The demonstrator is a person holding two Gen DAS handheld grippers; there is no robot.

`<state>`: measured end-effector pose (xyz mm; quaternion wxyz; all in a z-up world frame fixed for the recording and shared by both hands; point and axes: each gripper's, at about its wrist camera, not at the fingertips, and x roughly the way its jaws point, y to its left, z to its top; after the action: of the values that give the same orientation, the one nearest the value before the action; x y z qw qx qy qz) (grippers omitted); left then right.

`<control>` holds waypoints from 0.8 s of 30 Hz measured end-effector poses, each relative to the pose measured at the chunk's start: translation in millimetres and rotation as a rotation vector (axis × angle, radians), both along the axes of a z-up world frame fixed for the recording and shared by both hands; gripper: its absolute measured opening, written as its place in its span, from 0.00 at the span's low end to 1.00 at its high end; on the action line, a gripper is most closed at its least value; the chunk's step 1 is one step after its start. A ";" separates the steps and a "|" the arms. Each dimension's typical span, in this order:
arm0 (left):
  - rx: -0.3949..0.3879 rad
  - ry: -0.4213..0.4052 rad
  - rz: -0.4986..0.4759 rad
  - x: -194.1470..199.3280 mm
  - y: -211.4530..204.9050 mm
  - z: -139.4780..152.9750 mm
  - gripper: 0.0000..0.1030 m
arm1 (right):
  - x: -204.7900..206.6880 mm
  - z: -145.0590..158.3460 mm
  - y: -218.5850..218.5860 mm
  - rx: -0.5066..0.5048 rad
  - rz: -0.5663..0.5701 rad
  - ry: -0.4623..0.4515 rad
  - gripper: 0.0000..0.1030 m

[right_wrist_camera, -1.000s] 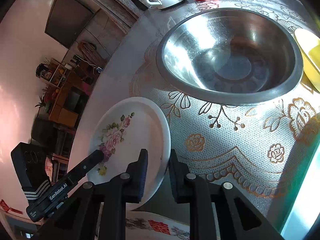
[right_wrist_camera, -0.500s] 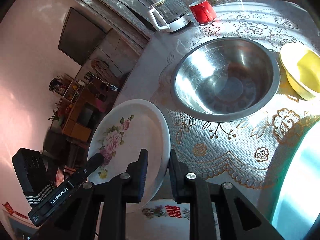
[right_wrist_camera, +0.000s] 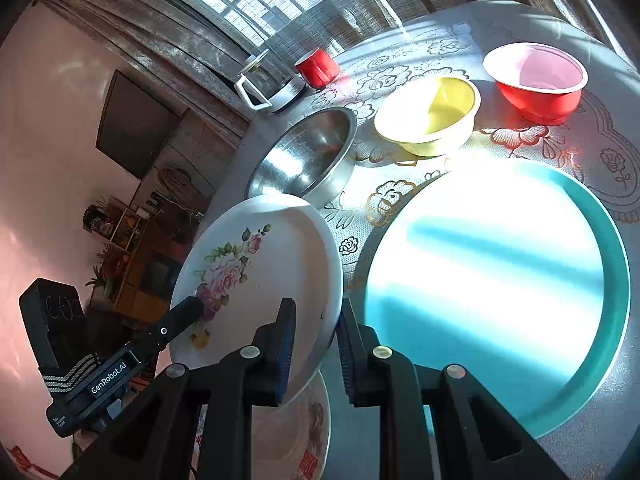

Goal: Organize plates and bowls
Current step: 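Carry the rose plate onto the teal plate and open the left gripper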

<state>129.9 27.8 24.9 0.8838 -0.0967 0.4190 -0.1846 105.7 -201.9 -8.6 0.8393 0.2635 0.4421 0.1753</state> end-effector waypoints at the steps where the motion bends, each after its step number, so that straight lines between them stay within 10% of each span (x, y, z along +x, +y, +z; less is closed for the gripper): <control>1: 0.004 0.003 -0.015 0.1 -9.6 -0.6 0.14 | -3.4 -1.0 -8.6 -0.004 -0.017 -0.002 0.20; 24: 0.160 0.171 -0.164 28.8 -128.3 -53.0 0.18 | -7.8 -41.9 -110.1 -0.080 -0.245 0.064 0.20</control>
<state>158.7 -100.5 -28.1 0.8317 -0.0067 0.5126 -0.2132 97.9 -312.0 -50.5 0.8498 0.2873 0.4397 0.0451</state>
